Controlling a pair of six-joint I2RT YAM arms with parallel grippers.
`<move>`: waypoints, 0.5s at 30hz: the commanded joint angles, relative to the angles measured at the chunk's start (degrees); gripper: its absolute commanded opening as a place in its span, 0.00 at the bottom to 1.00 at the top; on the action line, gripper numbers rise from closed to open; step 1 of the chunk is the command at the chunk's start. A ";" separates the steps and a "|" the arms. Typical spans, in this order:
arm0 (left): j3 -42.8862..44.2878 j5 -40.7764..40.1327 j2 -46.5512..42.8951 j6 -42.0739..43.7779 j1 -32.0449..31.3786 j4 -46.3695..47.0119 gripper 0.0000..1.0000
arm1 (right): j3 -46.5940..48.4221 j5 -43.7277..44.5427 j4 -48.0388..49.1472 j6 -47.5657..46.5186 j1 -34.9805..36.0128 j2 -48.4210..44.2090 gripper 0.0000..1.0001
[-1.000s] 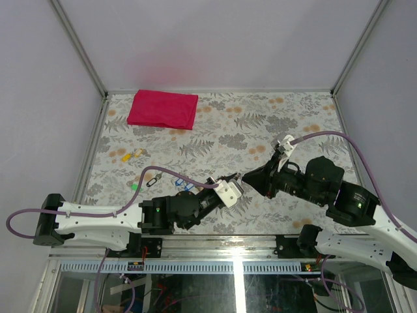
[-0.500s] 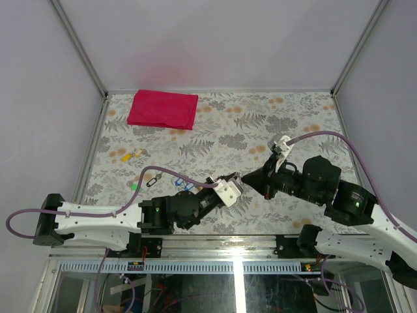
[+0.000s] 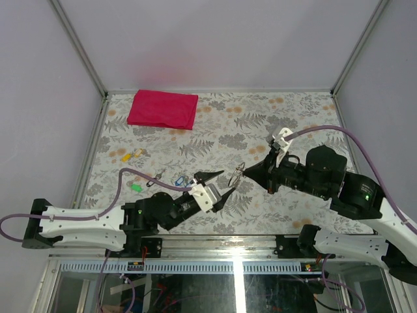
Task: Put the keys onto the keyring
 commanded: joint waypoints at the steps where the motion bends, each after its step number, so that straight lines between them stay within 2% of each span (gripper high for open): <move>1: -1.98 1.76 -2.81 -1.66 -0.23 6.10 0.57 | 4.63 1.27 -3.45 -3.66 -0.02 1.43 0.00; 6: -2.31 -1.27 -3.63 -2.08 -0.25 5.94 0.57 | 9.99 5.11 -11.85 -3.01 0.00 5.85 0.00; 15: -2.95 -1.55 -2.53 -2.02 -0.23 5.38 0.57 | 11.08 3.55 -15.00 1.32 -0.05 8.46 0.00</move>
